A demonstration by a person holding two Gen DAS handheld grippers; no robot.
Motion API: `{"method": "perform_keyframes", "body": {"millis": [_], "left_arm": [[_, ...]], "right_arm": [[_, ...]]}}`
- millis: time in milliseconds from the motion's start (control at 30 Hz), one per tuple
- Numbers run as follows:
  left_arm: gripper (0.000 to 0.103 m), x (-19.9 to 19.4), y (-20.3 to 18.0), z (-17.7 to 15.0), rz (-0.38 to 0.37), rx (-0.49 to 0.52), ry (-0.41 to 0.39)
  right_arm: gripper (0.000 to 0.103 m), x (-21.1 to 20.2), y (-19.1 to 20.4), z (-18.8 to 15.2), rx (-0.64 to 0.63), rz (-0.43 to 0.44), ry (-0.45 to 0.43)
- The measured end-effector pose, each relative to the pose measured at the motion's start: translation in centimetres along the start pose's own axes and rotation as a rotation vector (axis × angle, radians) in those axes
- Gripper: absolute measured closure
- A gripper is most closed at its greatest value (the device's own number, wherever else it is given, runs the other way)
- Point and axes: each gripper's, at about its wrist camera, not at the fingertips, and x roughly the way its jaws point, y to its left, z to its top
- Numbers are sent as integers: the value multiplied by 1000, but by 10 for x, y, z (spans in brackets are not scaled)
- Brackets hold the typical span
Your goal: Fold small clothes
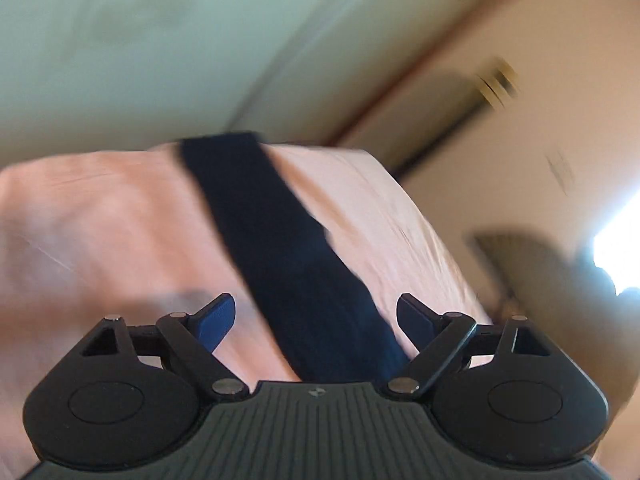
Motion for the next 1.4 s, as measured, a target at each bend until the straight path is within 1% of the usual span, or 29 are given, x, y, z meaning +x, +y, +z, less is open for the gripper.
{"method": "perform_keyframes", "body": {"millis": [33, 67, 100, 167, 233, 267, 300, 367, 500, 533, 567, 600, 633, 667, 733, 767, 800, 867, 933, 967, 1000, 1033, 1067, 1100, 1167, 1233, 1267, 1333, 1400], "left_arm": [[15, 4, 15, 13, 3, -89, -2], [15, 9, 26, 22, 2, -146, -2], [15, 15, 32, 29, -2, -174, 9], [16, 25, 37, 33, -12, -195, 22], [17, 32, 34, 32, -16, -178, -2], [27, 37, 30, 32, -9, -159, -5], [44, 45, 25, 34, 1, -133, 4], [58, 58, 18, 33, 36, -104, 17], [61, 71, 2, 37, 59, -47, 15], [68, 72, -2, 41, 65, -26, 15], [92, 74, -8, 40, 84, 4, 13], [98, 70, -11, 41, 114, 43, -9], [98, 67, -20, 38, 141, 83, -44], [98, 58, -33, 33, 163, 152, -95], [98, 40, -74, 7, 189, 358, -198], [99, 28, -102, -17, 175, 502, -249], [99, 15, -128, -46, 118, 643, -280], [99, -12, -166, -111, -32, 872, -293], [99, -27, -190, -180, -140, 1077, -234], [99, -31, -194, -211, -185, 1137, -190], [99, -32, -196, -242, -231, 1189, -124], [99, -31, -195, -266, -255, 1228, -73], [99, -27, -194, -286, -256, 1260, -34], [98, -20, -193, -302, -238, 1286, 10], [98, -11, -184, -314, -218, 1287, 80], [98, -15, -173, -314, -208, 1270, 99], [98, -24, -166, -305, -216, 1245, 98], [96, -35, -154, -288, -228, 1177, 81], [90, -36, -141, -266, -193, 1098, 43]], "right_arm": [[0, 0, 0, 0, 3, 1, -2], [0, 0, -1, 0, 5, 3, -3], [0, 0, -1, 0, 8, 4, -5], [0, 0, -1, 0, 13, 6, -7], [0, 0, -1, 0, 15, 7, -7], [0, 0, -1, 0, 15, 6, -8], [0, 0, -1, 0, 15, 6, -8], [0, 0, -1, 0, 15, 7, -8], [0, 0, -2, -1, 22, 12, -11], [0, 0, -3, -1, 24, 14, -11], [0, 0, -3, 0, 27, 16, -12], [0, 0, -4, 0, 29, 17, -13], [0, -1, -4, 0, 31, 19, -14], [0, -1, -5, 0, 34, 21, -15], [0, -1, -6, 0, 41, 27, -18], [0, -1, -7, 0, 46, 31, -20], [0, -1, -7, 0, 50, 33, -21], [0, -1, -7, 1, 52, 35, -21], [0, -1, -7, 0, 53, 34, -22], [0, -1, -7, 0, 53, 34, -22], [0, -1, -7, 0, 53, 33, -23], [0, -1, -6, 0, 53, 32, -23], [0, -2, -7, 0, 54, 32, -24], [0, -2, -7, -1, 56, 33, -26], [0, -2, -8, -1, 59, 34, -27], [0, -2, -8, -1, 61, 36, -27], [0, -2, -9, -1, 61, 37, -27], [0, -2, -8, -1, 60, 37, -26], [0, -1, -7, -1, 53, 31, -23]]}}
